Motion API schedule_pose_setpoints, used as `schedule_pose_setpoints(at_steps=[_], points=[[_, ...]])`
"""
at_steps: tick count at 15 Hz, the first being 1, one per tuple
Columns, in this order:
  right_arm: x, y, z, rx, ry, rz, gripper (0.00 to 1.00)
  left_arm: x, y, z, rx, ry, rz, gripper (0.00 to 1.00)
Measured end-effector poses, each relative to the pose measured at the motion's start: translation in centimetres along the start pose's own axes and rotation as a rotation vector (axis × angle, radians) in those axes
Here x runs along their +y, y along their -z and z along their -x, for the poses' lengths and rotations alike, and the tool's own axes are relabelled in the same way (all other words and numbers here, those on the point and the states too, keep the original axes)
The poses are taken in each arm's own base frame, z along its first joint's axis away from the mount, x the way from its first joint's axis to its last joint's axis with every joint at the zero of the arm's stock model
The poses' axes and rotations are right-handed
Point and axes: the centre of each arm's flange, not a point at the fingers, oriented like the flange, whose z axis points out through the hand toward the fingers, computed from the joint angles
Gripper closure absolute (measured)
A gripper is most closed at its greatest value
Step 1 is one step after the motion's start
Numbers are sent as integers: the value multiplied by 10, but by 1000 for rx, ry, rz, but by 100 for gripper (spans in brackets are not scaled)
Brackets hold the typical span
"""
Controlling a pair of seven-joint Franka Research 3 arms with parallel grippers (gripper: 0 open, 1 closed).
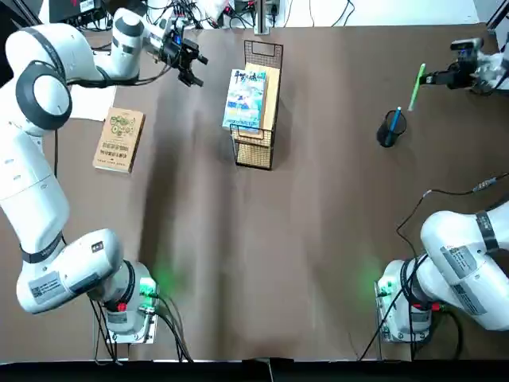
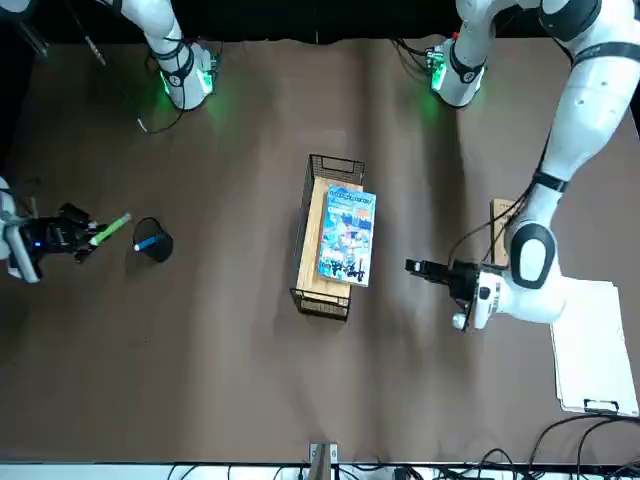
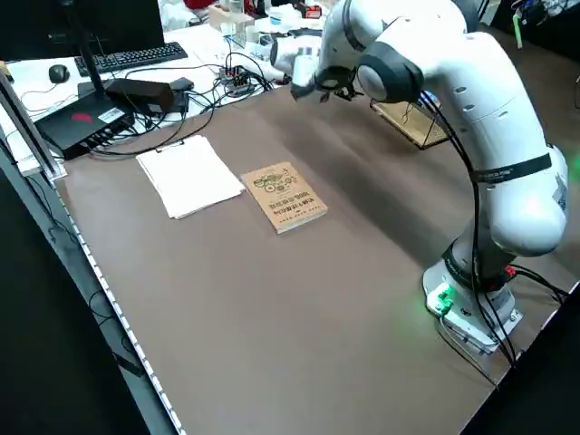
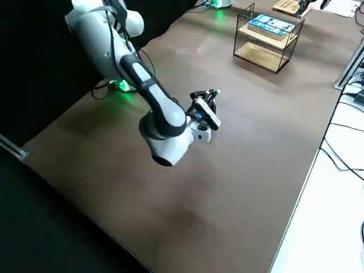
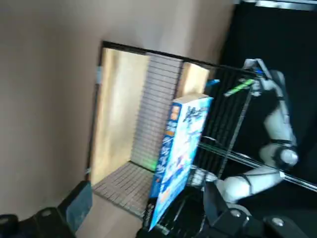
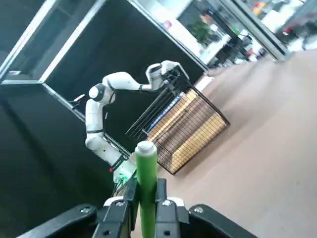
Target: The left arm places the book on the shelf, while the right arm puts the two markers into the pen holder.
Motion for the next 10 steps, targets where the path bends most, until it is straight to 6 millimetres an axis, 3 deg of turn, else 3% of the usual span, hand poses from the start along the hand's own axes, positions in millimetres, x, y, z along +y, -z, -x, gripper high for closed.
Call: schedule_pose_setpoints(at_steps=[3, 10], points=[[22, -14, 27, 39, 79, -36, 83, 22, 32, 9, 16, 61, -201, 1], [41, -10, 55, 25, 145, 6, 83, 77, 84, 35, 162, 228, -665, 1]])
